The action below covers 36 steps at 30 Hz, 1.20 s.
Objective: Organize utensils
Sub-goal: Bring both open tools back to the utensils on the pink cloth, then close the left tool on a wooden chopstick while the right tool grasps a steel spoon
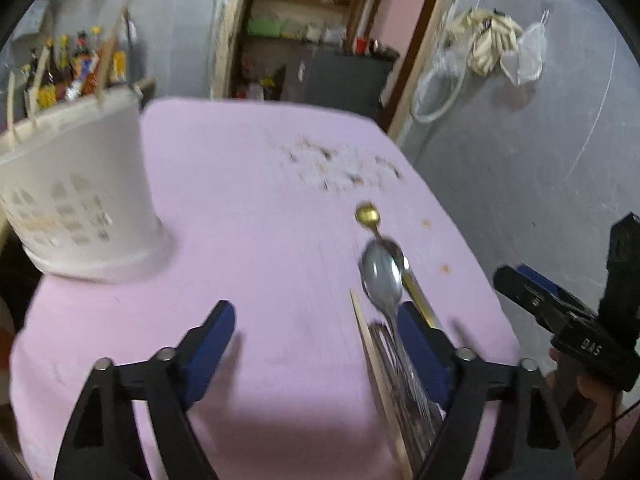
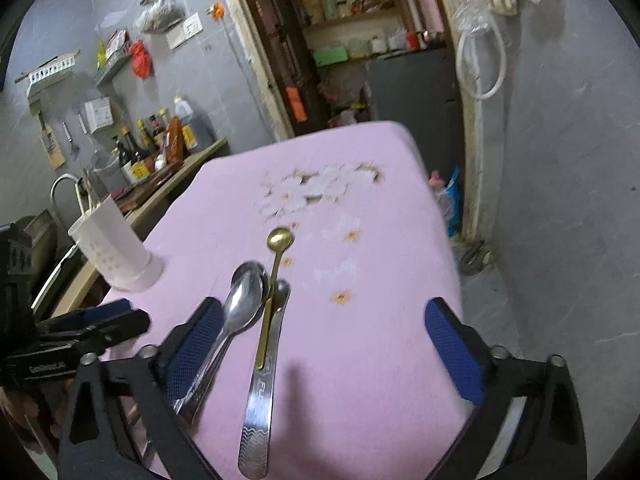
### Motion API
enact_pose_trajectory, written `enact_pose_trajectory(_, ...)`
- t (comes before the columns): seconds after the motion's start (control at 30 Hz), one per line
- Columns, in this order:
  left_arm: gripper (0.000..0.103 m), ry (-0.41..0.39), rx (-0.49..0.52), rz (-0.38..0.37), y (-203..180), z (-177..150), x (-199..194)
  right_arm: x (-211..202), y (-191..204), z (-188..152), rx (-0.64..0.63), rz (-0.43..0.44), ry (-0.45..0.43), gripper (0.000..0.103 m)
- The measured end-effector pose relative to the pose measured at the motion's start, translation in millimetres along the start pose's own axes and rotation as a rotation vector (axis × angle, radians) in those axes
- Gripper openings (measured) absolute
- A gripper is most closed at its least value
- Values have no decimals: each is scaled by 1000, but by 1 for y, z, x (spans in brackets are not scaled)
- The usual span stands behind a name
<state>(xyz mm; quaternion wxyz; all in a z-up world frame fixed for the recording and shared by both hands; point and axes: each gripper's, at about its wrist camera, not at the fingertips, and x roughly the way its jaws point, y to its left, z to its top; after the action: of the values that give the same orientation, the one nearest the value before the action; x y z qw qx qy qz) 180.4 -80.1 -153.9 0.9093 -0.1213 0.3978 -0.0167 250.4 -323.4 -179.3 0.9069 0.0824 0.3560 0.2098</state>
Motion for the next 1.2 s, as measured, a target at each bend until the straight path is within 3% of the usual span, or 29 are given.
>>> enact_pose_trajectory(0.1,62,49,-8,-31,0,-4,8,10,2,-5,-22,9,32,62)
enact_pose_trajectory(0.47,27,173,28,-154,-7,-6,29,27,6,-17,-32,85,99,55)
enact_pose_trajectory(0.63,21,199,-5,-190,-4,-1,37,34,6,-18,-33,97,130,48)
enact_pose_trajectory(0.8,11,228,-32,-220,-4,2,41,44,8,-16,-45,98,160,30)
enact_pose_trajectory(1.2,7,234,-85,-199,0,5,47,78,16,8,-138,190,244,20)
